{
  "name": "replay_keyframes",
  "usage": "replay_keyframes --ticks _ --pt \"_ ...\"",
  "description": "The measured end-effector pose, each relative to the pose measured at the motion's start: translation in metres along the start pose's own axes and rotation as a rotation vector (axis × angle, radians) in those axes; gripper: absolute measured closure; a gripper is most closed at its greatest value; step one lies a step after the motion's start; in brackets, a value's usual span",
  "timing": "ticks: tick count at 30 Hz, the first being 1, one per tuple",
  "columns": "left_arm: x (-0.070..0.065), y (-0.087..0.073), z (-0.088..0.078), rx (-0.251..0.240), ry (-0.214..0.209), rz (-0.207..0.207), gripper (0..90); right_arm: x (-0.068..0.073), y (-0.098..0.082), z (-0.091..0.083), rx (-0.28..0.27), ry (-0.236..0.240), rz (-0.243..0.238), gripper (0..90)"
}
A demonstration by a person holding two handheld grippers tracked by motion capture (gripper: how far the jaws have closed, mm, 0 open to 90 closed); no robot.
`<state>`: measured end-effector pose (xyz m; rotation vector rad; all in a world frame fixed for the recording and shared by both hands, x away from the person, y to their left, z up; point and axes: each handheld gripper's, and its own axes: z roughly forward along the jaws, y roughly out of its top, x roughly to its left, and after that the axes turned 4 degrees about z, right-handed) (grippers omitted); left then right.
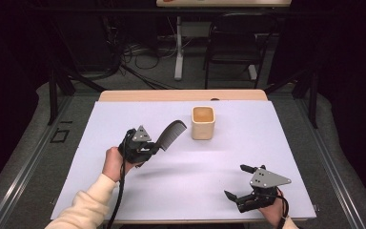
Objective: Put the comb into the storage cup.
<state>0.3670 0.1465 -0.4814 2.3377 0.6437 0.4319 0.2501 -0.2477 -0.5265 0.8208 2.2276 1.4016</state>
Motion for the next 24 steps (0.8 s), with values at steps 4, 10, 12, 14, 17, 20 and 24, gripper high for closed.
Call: replay_keyframes --ticks 4,10,12,14,17,20,24 --pt "0.001 0.001 0.001 -0.007 0.002 -0.009 72.3 0.0 0.0 0.0 0.0 0.0 0.002 0.0" --pt "0.006 0.006 0.001 -0.033 0.011 -0.021 72.2 0.0 0.0 0.0 0.0 -0.001 0.0 0.0" --pt "0.007 0.007 0.001 -0.034 0.014 -0.022 72.2 0.0 0.0 0.0 -0.002 -0.002 0.002 0.0" --pt "0.008 0.008 0.001 -0.038 0.02 -0.023 72.2 0.0 0.0 0.0 -0.001 -0.002 0.003 0.0" --pt "0.01 0.01 0.001 -0.043 0.022 -0.026 72.3 0.0 0.0 0.0 -0.002 -0.001 0.002 0.0" --pt "0.012 0.012 0.001 -0.044 0.021 -0.029 72.2 0.0 0.0 0.0 -0.001 -0.001 0.002 0.0" --pt "0.014 0.014 0.001 -0.047 0.025 -0.029 72.2 0.0 0.0 0.0 -0.001 -0.001 0.003 0.0"
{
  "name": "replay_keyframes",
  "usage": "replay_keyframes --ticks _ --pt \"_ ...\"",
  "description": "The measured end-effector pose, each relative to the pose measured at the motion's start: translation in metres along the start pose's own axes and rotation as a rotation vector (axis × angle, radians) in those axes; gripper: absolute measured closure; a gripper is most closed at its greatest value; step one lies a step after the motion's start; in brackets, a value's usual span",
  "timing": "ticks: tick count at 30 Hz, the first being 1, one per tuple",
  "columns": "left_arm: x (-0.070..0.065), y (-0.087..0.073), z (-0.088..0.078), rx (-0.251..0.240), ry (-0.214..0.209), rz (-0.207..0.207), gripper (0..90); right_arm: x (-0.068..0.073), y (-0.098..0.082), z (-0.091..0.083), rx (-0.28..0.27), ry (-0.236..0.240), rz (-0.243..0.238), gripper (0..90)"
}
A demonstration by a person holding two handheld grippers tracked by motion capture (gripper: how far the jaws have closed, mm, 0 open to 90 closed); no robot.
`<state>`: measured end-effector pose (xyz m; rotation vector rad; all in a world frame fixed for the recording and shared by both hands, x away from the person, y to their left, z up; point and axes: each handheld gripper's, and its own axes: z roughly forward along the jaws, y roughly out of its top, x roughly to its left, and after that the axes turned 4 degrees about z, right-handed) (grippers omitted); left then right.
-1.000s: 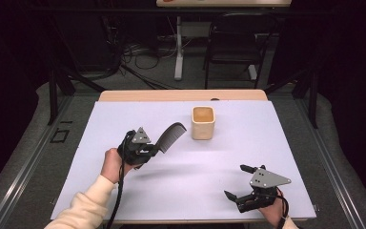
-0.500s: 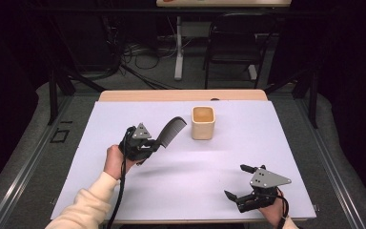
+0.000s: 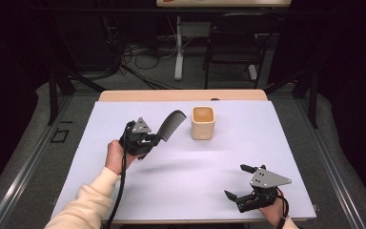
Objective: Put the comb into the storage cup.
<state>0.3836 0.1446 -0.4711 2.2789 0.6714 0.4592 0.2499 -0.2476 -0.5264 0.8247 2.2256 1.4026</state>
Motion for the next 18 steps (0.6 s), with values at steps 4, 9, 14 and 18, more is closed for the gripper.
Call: replay_keyframes --ticks 4,9,14,18 --pt "0.003 0.005 0.0 -0.009 0.005 -0.006 72.2 0.0 0.0 0.0 -0.002 -0.001 0.0 0.0" --pt "0.004 0.01 0.002 -0.02 0.012 -0.006 72.2 0.0 0.0 0.0 -0.002 0.0 0.0 0.0" --pt "0.007 0.015 0.002 -0.028 0.014 -0.007 72.2 0.0 0.0 0.0 -0.002 0.0 -0.002 0.0" --pt "0.009 0.019 0.002 -0.041 0.02 -0.009 72.2 0.0 0.0 0.0 -0.002 0.0 -0.001 0.0"
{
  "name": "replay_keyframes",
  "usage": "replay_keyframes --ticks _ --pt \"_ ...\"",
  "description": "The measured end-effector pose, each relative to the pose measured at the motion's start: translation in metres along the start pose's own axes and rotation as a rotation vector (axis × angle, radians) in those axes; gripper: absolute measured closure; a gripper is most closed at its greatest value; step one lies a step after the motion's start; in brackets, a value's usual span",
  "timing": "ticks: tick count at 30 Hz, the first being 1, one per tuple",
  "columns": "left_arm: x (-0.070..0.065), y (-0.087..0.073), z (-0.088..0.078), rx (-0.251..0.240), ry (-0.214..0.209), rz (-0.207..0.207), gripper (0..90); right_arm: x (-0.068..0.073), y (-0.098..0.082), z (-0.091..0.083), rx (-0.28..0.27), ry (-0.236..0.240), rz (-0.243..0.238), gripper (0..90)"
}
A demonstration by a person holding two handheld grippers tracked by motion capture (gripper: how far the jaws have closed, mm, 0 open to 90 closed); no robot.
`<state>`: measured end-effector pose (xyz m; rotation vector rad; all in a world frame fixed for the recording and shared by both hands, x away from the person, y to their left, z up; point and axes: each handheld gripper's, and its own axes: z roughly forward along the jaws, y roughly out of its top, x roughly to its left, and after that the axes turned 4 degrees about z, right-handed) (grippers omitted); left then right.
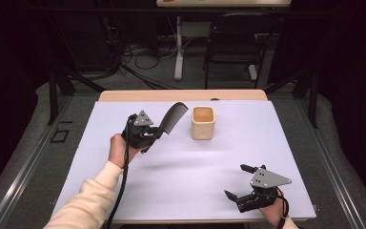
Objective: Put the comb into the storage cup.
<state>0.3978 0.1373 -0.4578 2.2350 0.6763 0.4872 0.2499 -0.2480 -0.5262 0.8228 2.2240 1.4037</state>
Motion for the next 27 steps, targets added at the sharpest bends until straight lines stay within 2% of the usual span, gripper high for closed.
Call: replay_keyframes --ticks 14,27 --pt "0.008 0.011 0.001 -0.021 0.006 -0.003 72.2 0.0 0.0 0.0 0.0 0.001 0.001 0.0" --pt "0.014 0.022 0.005 -0.059 0.011 -0.018 72.2 0.0 0.0 0.0 0.0 0.001 0.003 0.0"
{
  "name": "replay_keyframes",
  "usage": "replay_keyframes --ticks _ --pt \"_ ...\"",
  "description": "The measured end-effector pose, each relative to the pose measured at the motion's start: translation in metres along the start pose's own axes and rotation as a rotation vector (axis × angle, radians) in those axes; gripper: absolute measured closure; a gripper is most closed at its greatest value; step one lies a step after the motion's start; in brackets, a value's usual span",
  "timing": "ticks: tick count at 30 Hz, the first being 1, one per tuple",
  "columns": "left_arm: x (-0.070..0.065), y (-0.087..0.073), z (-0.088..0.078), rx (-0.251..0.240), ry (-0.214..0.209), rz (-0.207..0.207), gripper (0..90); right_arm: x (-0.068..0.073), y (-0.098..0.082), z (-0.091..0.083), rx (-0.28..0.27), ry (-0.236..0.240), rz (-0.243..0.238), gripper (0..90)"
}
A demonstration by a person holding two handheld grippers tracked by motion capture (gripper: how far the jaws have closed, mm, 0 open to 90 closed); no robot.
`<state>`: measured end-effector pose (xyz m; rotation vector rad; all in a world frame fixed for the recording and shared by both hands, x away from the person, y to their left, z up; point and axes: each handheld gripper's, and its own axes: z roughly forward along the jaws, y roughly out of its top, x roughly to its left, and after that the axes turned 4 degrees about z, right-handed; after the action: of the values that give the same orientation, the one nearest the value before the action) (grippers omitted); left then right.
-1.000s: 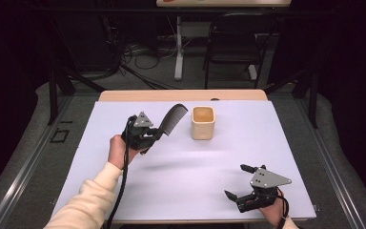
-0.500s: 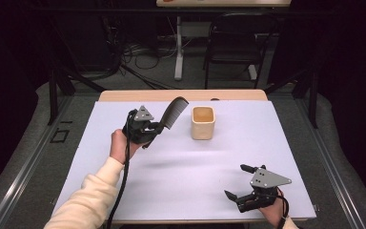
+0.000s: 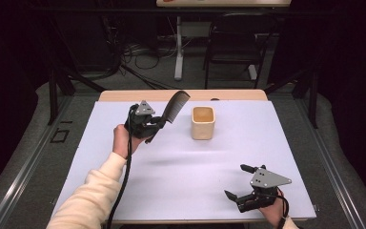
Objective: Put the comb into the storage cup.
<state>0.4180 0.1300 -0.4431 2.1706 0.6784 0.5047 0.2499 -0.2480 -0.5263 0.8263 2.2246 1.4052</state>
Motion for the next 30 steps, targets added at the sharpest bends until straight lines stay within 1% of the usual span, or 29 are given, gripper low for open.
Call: replay_keyframes --ticks 10,13,15,20,24,30 --pt "0.002 0.007 0.003 -0.028 0.005 0.0 72.2 0.0 0.0 0.0 -0.001 0.002 0.0 0.0" --pt "0.003 0.01 0.003 -0.033 0.002 -0.006 72.2 0.0 0.0 0.0 -0.001 0.001 0.001 0.0" --pt "0.004 0.012 0.004 -0.046 0.007 -0.007 72.2 0.0 0.0 0.0 0.0 0.0 0.0 0.0" --pt "0.005 0.015 0.005 -0.055 0.008 -0.009 72.2 0.0 0.0 0.0 -0.001 -0.001 -0.002 0.0" --pt "0.006 0.017 0.006 -0.054 -0.003 -0.007 72.2 0.0 0.0 0.0 0.0 -0.002 -0.003 0.0" --pt "0.007 0.02 0.009 -0.069 0.001 -0.007 72.2 0.0 0.0 0.0 -0.001 -0.002 -0.003 0.0"
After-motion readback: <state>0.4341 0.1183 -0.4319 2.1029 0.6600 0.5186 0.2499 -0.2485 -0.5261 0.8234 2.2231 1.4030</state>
